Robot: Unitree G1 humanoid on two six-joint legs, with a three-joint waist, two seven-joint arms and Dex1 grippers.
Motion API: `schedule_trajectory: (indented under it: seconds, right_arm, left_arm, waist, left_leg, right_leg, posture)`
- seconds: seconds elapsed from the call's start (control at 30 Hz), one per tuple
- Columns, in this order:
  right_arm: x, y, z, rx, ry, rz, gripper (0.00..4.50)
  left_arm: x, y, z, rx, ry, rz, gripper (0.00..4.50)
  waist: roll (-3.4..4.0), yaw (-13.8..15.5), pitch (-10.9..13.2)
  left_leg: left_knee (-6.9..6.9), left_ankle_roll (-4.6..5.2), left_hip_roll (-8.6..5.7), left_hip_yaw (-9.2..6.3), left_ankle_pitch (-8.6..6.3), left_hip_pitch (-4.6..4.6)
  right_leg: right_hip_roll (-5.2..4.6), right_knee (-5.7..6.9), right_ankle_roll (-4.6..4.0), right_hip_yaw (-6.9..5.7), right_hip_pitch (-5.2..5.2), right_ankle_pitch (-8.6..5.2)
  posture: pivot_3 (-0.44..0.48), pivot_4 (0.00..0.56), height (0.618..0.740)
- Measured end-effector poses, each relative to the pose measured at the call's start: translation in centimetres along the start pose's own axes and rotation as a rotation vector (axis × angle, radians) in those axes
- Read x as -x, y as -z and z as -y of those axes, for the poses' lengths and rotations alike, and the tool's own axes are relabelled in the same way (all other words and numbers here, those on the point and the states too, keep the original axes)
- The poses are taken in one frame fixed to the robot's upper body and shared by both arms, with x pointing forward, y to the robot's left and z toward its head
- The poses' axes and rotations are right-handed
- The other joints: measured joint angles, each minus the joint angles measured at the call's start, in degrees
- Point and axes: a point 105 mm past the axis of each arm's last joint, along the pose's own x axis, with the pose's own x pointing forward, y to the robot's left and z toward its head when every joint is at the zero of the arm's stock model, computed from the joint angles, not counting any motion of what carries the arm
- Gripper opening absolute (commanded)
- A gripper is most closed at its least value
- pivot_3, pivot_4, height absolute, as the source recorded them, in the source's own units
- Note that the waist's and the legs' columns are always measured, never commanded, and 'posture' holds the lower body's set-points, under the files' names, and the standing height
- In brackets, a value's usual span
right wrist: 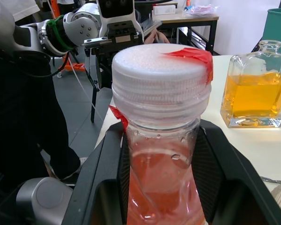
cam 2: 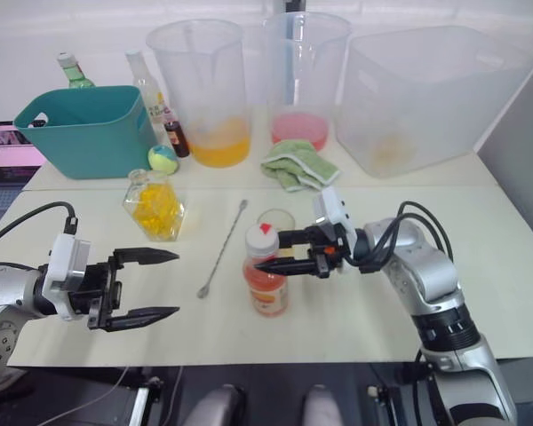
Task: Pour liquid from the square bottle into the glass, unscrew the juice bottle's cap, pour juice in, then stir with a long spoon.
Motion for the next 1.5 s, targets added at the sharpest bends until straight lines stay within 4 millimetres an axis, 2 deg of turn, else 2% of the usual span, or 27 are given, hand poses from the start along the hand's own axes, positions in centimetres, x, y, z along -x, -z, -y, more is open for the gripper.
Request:
schedule_trajectory:
  seconds: [0.1,0.27,0.43,0.5,0.6,0.73,0.8,0.87,1.07,1.2,1.33,1.5]
  right_arm:
    - [0.2,0.0,-0.3,0.002,0.054,0.008,1.3]
    - [0.6,-1.1,-1.7,-0.009,0.334,0.04,1.3]
    - [-1.3,-2.1,-3.3,-0.03,0.553,0.086,1.3]
    - [-2.2,-2.0,-3.6,-0.031,0.602,0.084,1.3]
    - [-2.5,-0.4,-3.4,-0.063,0.686,0.037,1.3]
    - [-2.6,-0.3,-3.2,-0.041,0.729,0.04,1.3]
    - [-2.8,-0.2,-3.4,-0.039,0.723,0.043,1.3]
    - [-2.9,-0.2,-3.5,-0.038,0.712,0.044,2.35]
    - [-2.4,-0.8,-3.6,-0.115,0.643,0.096,4.37]
    - [-1.5,-1.5,-3.1,-0.114,0.487,0.046,4.46]
    - [-0.6,-1.3,-2.6,-0.153,0.302,0.016,4.46]
    - [-0.5,-0.2,0.0,-0.157,0.112,0.016,4.46]
  left_arm:
    - [-0.1,0.2,0.0,0.004,0.008,-0.007,4.5]
    - [-0.1,0.4,0.0,0.004,0.009,-0.006,4.5]
    - [-0.1,0.5,0.2,0.006,0.017,-0.009,4.5]
    - [-0.1,0.5,0.2,0.006,0.021,-0.011,4.5]
    - [-0.1,0.5,0.2,0.004,0.023,-0.019,4.5]
    - [-0.1,0.6,-0.2,0.001,0.021,-0.027,4.5]
    - [-0.1,0.8,-0.2,0.004,0.024,-0.031,4.5]
    - [-0.2,0.7,-0.5,-0.003,0.024,-0.034,4.5]
    - [-0.2,1.0,-0.7,0.003,0.02,-0.035,4.5]
    - [-0.2,1.0,-0.8,-0.002,0.018,-0.029,4.5]
    - [-0.5,1.0,-0.8,-0.001,0.02,-0.02,4.5]
    - [-0.8,1.0,-0.5,0.002,0.029,-0.018,4.5]
  waist:
    - [0.0,0.07,0.0]
    - [0.0,0.28,0.0]
    - [0.01,-0.48,-0.01]
    - [0.01,-0.57,-0.01]
    - [0.0,-0.27,-0.01]
    - [0.0,-0.17,-0.01]
    - [0.0,-0.26,-0.01]
    - [-0.01,-0.31,-0.01]
    - [-0.01,-0.47,-0.01]
    - [-0.01,-0.43,-0.01]
    - [-0.01,-0.31,-0.01]
    - [-0.01,-0.97,0.0]
  left_leg:
    - [0.0,-0.02,0.0,0.0,-0.01,-0.02]
    - [0.01,-0.04,0.0,-0.15,-0.01,-0.39]
    - [-0.02,-0.05,0.11,-0.1,-0.01,-0.41]
    - [-0.02,-0.05,0.09,-0.04,0.0,-0.4]
    - [0.0,-0.05,0.05,0.03,0.0,-0.4]
    - [0.0,-0.06,0.07,0.04,0.0,-0.34]
    - [0.0,-0.05,0.09,0.04,0.0,-0.31]
    - [0.0,-0.05,0.09,0.04,0.0,-0.27]
    - [0.0,-0.05,0.12,0.02,0.0,-0.18]
    - [-0.01,-0.04,0.12,0.01,-0.01,0.05]
    - [-0.01,-0.02,0.13,0.01,-0.01,0.1]
    - [-0.01,-0.02,0.17,0.01,-0.01,0.13]
  right_leg:
    - [0.0,0.0,0.0,0.01,-0.01,0.0]
    - [-0.01,0.14,-0.04,0.07,-0.49,0.03]
    - [0.1,0.22,-0.1,0.11,-0.62,0.06]
    - [0.12,0.23,-0.11,0.08,-0.6,0.06]
    - [0.11,0.18,-0.11,0.07,-0.55,0.06]
    - [0.12,0.2,-0.1,0.06,-0.51,0.06]
    - [0.13,0.2,-0.11,0.06,-0.49,0.06]
    - [0.14,0.19,-0.11,0.06,-0.44,0.07]
    - [0.15,0.17,-0.11,0.05,-0.31,0.06]
    - [0.16,0.03,-0.1,-0.02,0.03,0.06]
    - [0.17,0.0,-0.1,-0.05,0.12,0.06]
    - [0.2,0.04,-0.1,-0.04,0.1,0.06]
  posture:
    - [0.0,0.15,0.738]
    - [0.0,0.15,0.738]
    - [0.0,0.15,0.738]
    - [0.0,0.15,0.738]
    - [0.0,0.15,0.738]
    - [0.0,0.15,0.738]
    - [0.0,0.15,0.738]
    - [0.0,0.15,0.738]
    - [0.0,0.15,0.738]
    - [0.0,0.15,0.738]
    - [0.0,0.15,0.738]
    - [0.0,0.15,0.738]
